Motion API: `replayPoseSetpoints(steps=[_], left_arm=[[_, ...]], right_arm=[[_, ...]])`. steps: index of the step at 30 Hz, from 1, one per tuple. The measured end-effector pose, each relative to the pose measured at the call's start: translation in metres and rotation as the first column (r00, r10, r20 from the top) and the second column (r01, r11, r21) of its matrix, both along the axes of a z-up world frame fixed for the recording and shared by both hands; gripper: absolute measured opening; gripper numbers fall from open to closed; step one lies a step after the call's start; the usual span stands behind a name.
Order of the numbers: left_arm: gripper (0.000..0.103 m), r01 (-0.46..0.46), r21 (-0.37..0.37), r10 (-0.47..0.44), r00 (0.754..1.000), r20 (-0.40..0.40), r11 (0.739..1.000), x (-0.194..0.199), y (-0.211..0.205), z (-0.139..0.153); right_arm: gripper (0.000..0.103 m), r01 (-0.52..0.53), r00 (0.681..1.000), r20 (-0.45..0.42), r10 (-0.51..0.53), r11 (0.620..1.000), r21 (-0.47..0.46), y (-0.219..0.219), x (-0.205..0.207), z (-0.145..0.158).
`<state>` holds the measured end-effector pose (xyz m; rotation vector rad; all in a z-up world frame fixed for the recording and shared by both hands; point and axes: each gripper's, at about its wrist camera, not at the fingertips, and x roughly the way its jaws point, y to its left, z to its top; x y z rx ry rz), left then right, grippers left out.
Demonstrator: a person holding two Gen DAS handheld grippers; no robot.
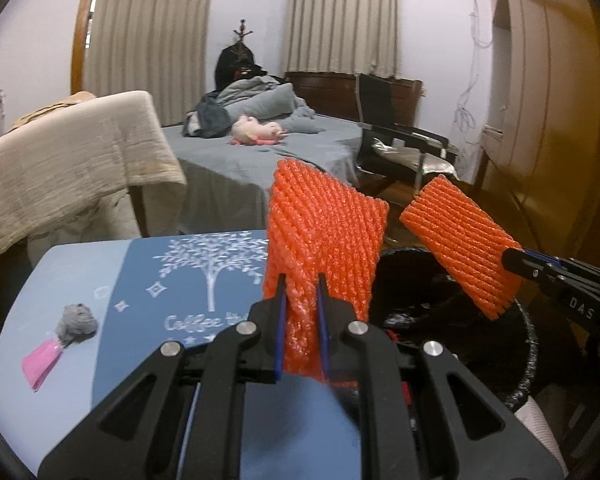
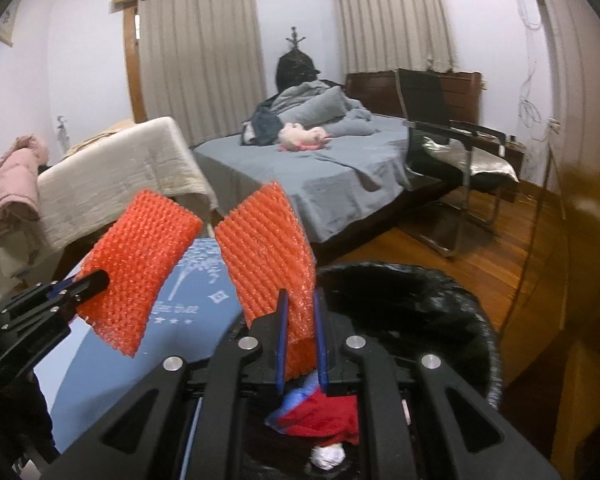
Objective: Collect trash
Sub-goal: 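Carry both orange mesh sleeves over the bin, then open both tools to drop the orange mesh sleeves into the bin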
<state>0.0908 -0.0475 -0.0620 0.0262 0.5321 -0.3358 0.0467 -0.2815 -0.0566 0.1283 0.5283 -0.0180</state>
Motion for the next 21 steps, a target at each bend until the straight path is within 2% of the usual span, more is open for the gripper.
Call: replayPoseSetpoints(steps=[9, 21], left_arm=[[0.012, 0.103, 0.02, -0.102, 0.995, -0.019, 0.995, 0.004, -0.045, -0.012], [0.012, 0.18, 0.049, -0.175, 0.98, -0.092, 0.982, 0.023, -0.099, -0.04]], right_arm=[[0.012, 0.102, 0.995, -0.016, -0.102, 0.995, -0.009, -0.042, -0.016, -0.009], [0.012, 0.199, 0.979, -0.049, -0.2, 0.98, -0.011, -0.085, -0.026, -0.027]])
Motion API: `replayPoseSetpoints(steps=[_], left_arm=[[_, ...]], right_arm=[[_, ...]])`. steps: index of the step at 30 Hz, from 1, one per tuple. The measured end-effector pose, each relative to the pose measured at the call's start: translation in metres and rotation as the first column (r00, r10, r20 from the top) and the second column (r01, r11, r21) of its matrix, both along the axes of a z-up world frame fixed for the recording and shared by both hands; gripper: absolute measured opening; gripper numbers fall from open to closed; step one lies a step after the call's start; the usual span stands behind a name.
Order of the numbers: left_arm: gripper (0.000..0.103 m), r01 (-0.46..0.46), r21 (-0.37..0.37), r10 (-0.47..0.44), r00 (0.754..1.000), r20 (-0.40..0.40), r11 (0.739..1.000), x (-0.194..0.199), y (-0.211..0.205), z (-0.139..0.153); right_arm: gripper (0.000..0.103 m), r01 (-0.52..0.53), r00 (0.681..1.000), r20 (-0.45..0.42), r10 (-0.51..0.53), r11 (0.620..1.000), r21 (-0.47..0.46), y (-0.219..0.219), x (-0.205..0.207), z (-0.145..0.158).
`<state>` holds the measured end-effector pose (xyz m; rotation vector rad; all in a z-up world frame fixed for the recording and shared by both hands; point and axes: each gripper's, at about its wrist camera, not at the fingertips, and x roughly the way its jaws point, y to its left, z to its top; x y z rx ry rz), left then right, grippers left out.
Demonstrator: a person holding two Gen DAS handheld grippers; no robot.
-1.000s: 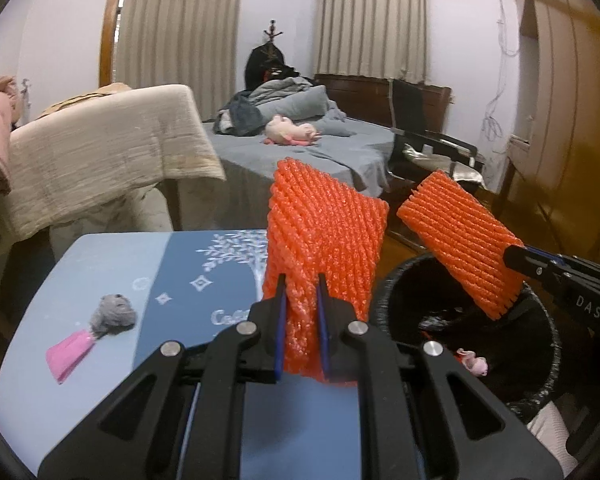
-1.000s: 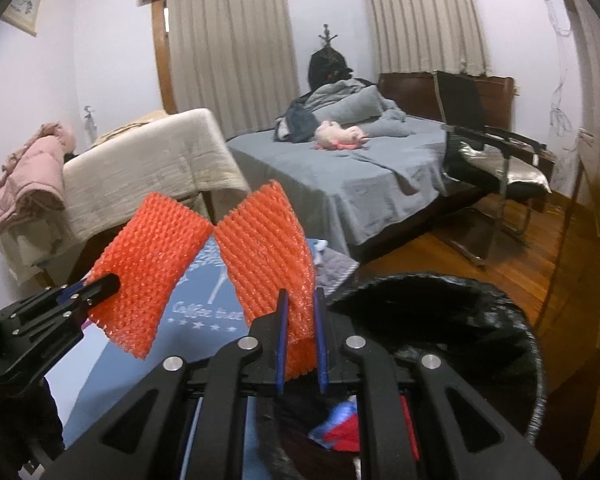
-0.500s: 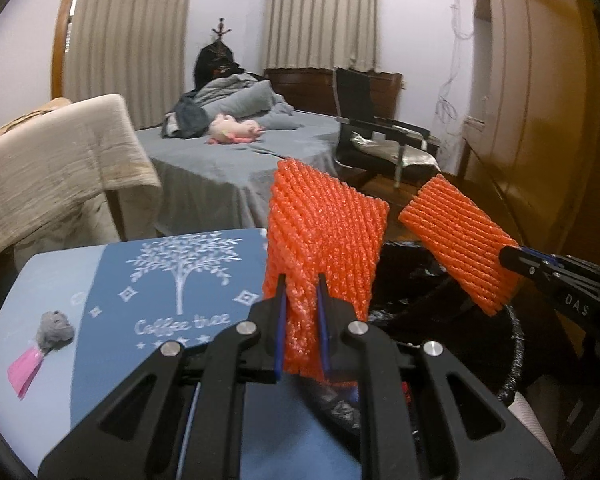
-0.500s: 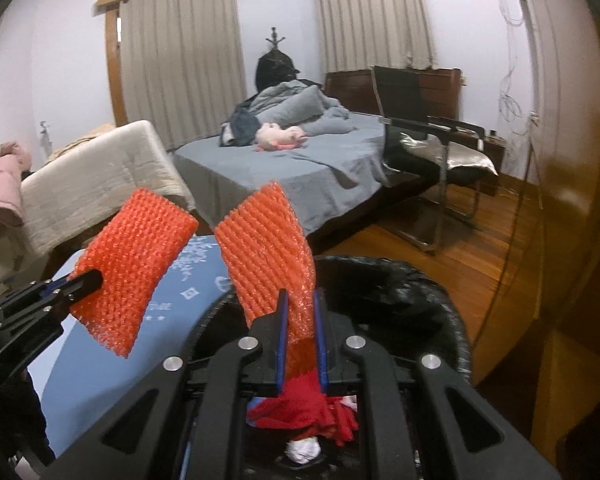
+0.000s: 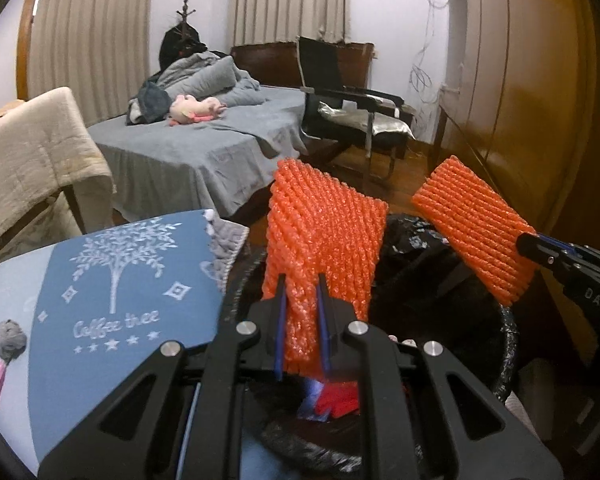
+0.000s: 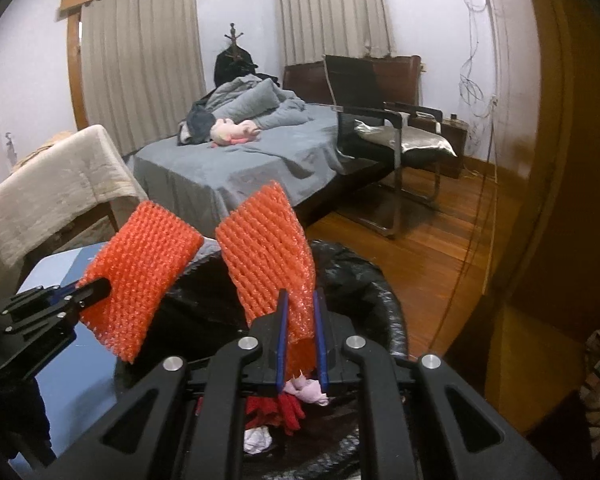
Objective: Collect trash
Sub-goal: 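Open both tools to drop the orange mesh sleeves into the bin, then move back to the table and grasp the pink mask with the left tool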
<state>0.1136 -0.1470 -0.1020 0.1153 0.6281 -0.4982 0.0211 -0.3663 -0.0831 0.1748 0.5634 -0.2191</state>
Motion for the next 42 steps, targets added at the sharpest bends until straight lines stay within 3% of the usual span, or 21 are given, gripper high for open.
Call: replayPoseSetpoints(steps=[8, 10, 11, 12, 13, 17, 19, 22, 25, 32, 42], left_arm=[[0.015, 0.052, 0.004, -0.052, 0.998, -0.025, 0.999, 0.009, -0.029, -0.015], [0.023, 0.069, -0.007, -0.07, 0.997, -0.04, 0.998, 0.011, -0.033, -0.019], [0.036, 0.074, -0.013, -0.074, 0.996, -0.046, 0.997, 0.011, -0.033, -0.021], [0.048, 0.077, -0.022, -0.079, 0.996, -0.051, 0.997, 0.011, -0.031, -0.022], [0.053, 0.079, -0.031, -0.08, 0.995, -0.051, 0.996, 0.011, -0.029, -0.022], [0.061, 0.06, -0.04, -0.062, 0.997, -0.039, 0.997, 0.011, -0.018, -0.019], [0.066, 0.041, -0.042, -0.042, 0.999, -0.027, 0.998, 0.012, -0.009, -0.015], [0.079, 0.002, -0.041, -0.002, 1.0, 0.003, 0.999, 0.01, 0.008, -0.007], [0.09, -0.045, -0.038, 0.046, 0.998, 0.037, 0.998, 0.009, 0.028, 0.001], [0.092, -0.164, -0.047, 0.168, 0.983, 0.078, 0.985, 0.004, 0.086, 0.018], [0.093, -0.343, -0.041, 0.345, 0.932, 0.108, 0.939, 0.002, 0.178, 0.023]], right_arm=[[0.014, 0.04, 0.999, -0.028, -0.04, 0.999, 0.012, -0.017, 0.0, -0.011], [0.016, 0.049, 0.998, -0.042, -0.048, 0.999, 0.01, -0.019, 0.002, -0.015], [0.017, 0.051, 0.998, -0.048, -0.05, 0.999, 0.012, -0.021, 0.003, -0.016], [0.022, 0.053, 0.997, -0.054, -0.052, 0.998, 0.013, -0.021, 0.003, -0.018], [0.031, 0.056, 0.997, -0.058, -0.055, 0.998, 0.013, -0.022, 0.004, -0.019], [0.053, 0.064, 0.996, -0.059, -0.063, 0.998, 0.007, -0.021, 0.004, -0.019], [0.077, 0.068, 0.997, -0.046, -0.068, 0.998, -0.004, -0.019, 0.003, -0.016], [0.098, 0.064, 0.998, -0.01, -0.064, 0.998, -0.021, -0.013, 0.0, -0.008], [0.097, 0.032, 0.999, 0.02, -0.032, 0.999, -0.012, -0.004, 0.001, -0.001], [0.097, -0.056, 0.997, 0.059, 0.057, 0.998, -0.013, 0.038, 0.017, 0.014], [0.097, -0.209, 0.975, 0.065, 0.212, 0.977, -0.039, 0.124, 0.053, 0.015]])
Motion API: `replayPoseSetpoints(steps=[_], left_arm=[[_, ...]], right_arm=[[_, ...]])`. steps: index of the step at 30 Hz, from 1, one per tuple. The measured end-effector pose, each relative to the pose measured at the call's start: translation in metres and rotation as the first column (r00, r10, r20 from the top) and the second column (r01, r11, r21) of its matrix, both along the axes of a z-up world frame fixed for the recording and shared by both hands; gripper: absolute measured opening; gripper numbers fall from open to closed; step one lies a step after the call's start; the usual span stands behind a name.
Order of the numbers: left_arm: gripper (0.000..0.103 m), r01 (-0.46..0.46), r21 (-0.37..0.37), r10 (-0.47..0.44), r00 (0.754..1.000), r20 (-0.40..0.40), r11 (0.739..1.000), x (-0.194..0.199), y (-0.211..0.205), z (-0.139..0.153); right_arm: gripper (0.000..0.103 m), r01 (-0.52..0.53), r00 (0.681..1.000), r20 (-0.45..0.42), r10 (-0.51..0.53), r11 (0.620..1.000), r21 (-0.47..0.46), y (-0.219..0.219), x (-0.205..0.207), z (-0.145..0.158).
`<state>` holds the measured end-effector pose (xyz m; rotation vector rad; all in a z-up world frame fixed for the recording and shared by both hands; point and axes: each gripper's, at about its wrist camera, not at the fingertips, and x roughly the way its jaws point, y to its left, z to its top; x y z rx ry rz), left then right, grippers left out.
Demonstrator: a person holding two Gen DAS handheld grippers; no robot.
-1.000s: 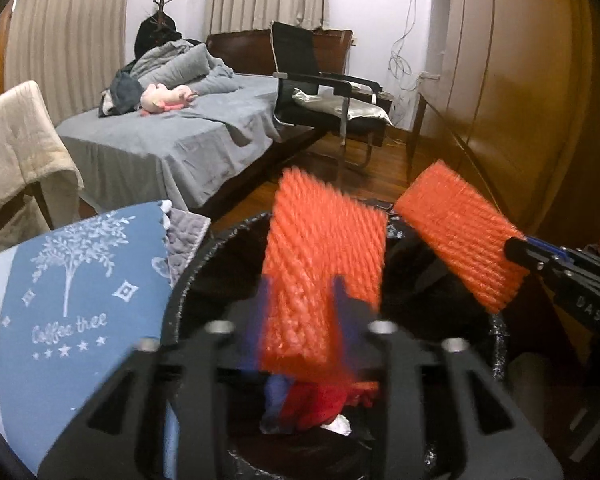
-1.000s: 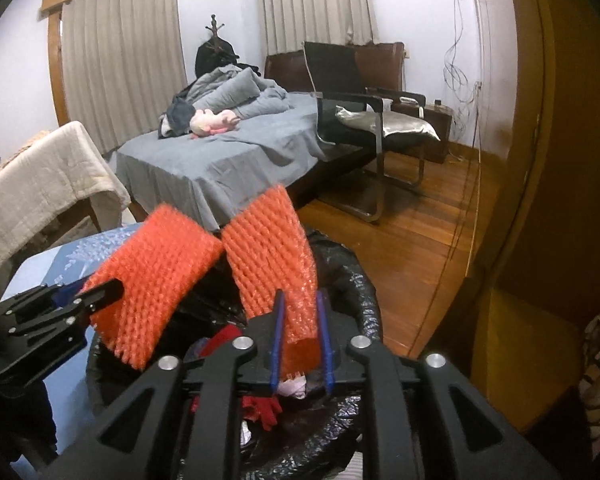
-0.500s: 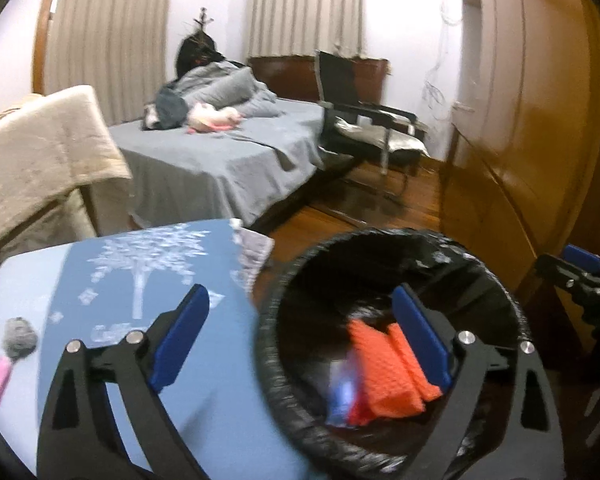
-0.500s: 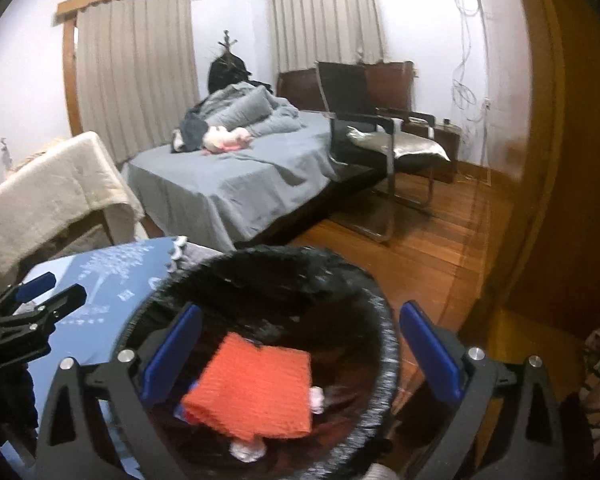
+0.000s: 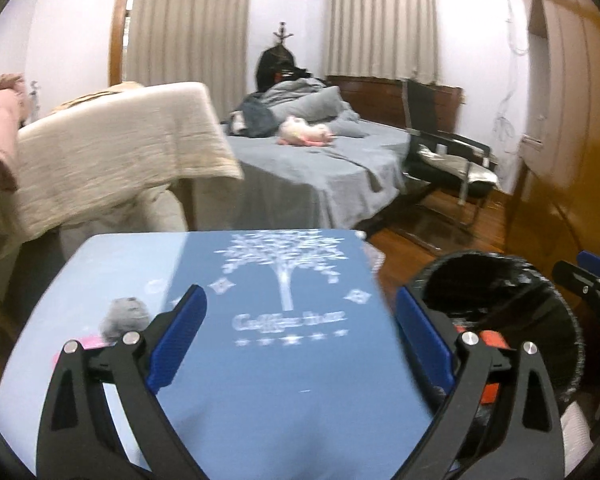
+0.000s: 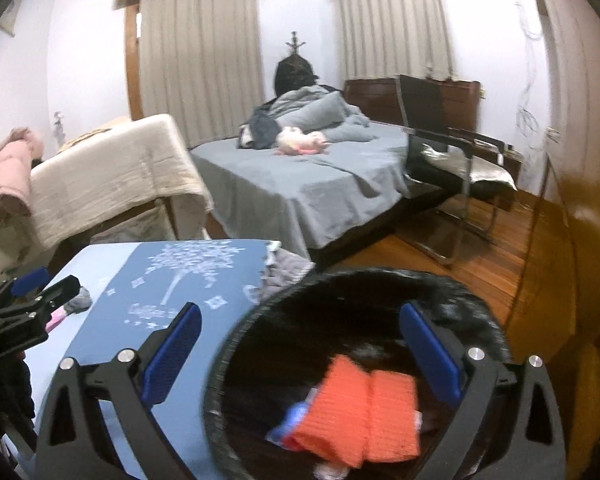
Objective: Collect trash
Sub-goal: 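Move back to the table and grasp the pink mask with the left tool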
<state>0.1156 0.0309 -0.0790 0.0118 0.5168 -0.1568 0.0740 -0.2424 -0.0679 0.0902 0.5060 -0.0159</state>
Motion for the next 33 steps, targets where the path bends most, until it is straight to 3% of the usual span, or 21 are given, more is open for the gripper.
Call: replayPoseSetpoints(steps=[9, 18, 24, 33], left_arm=[[0.093, -0.139, 0.049, 0.14, 0.99, -0.021, 0.989, 0.004, 0.079, -0.018], [0.093, -0.278, 0.068, 0.282, 0.957, -0.07, 0.958, 0.016, 0.166, -0.045], [0.093, -0.32, 0.076, 0.327, 0.936, -0.129, 0.945, 0.028, 0.204, -0.071], [0.092, -0.337, 0.014, 0.331, 0.915, -0.232, 0.941, 0.047, 0.233, -0.094]], right_arm=[[0.097, -0.134, 0.991, 0.003, 0.134, 0.991, 0.001, 0.081, 0.035, -0.012], [0.097, -0.2, 0.979, -0.04, 0.2, 0.98, 0.022, 0.147, 0.071, -0.033], [0.097, -0.246, 0.966, -0.077, 0.245, 0.969, -0.01, 0.183, 0.087, -0.055], [0.097, -0.299, 0.946, -0.137, 0.292, 0.954, -0.033, 0.216, 0.107, -0.083]])
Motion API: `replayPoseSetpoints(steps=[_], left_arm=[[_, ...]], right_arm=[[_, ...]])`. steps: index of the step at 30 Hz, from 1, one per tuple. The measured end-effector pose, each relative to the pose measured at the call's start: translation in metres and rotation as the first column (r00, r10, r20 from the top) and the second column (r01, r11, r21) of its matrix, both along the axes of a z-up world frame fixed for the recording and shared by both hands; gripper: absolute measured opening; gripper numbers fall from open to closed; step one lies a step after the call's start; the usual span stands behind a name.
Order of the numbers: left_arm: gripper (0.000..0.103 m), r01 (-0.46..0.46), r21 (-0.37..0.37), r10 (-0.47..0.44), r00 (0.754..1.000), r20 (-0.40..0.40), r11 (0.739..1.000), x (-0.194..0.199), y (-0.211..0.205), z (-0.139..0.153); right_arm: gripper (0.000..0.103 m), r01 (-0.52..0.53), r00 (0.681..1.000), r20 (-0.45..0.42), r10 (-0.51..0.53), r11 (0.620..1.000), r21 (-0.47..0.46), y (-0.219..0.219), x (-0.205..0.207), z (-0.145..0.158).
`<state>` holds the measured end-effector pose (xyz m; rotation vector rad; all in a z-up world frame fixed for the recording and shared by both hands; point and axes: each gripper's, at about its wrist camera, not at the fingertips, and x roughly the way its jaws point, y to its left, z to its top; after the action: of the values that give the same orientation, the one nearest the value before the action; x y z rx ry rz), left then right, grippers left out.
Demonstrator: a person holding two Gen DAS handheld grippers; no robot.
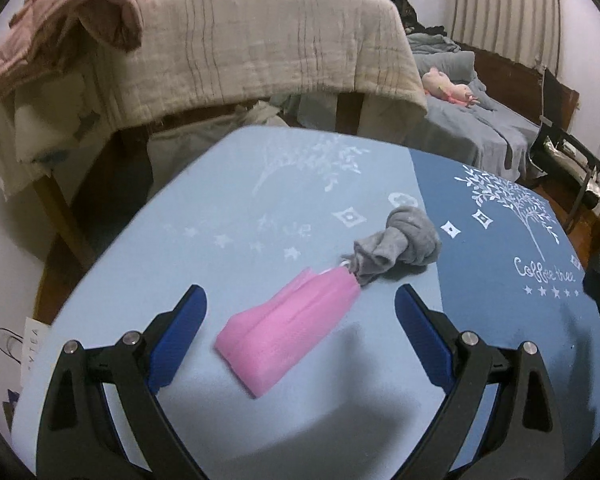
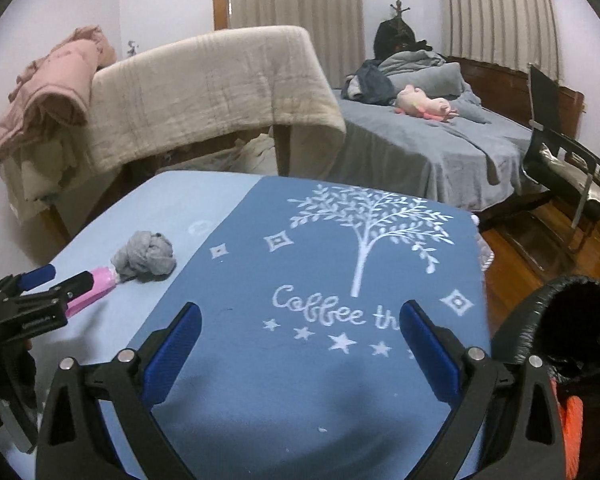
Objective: Collect trash
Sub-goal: 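Move back to the table and grasp the pink mask with the left tool, then grasp the grey cloth ball with the right tool while the left tool holds the pink mask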
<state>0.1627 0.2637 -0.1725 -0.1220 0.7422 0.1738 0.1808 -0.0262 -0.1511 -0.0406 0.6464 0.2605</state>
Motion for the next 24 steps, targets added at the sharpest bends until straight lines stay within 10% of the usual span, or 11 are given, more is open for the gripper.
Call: replayPoseSetpoints(steps=[16, 24], left_arm=[[0.019, 0.058, -0.09, -0.066, 0.994, -0.086, 0.994, 0.012, 0.002, -0.017], [0.013, 0.073, -0.074, -0.076, 0.996, -0.041, 0.995, -0.005, -0.002, -0.005]], right_arm=[[0.097, -0.039, 0.998, -0.041, 0.038, 0.999, -0.019, 0.023, 0.01, -0.012], [0.097, -0.058, 0.998, -0.026, 0.057, 0.998, -0.02, 0.034, 0.014, -0.006]])
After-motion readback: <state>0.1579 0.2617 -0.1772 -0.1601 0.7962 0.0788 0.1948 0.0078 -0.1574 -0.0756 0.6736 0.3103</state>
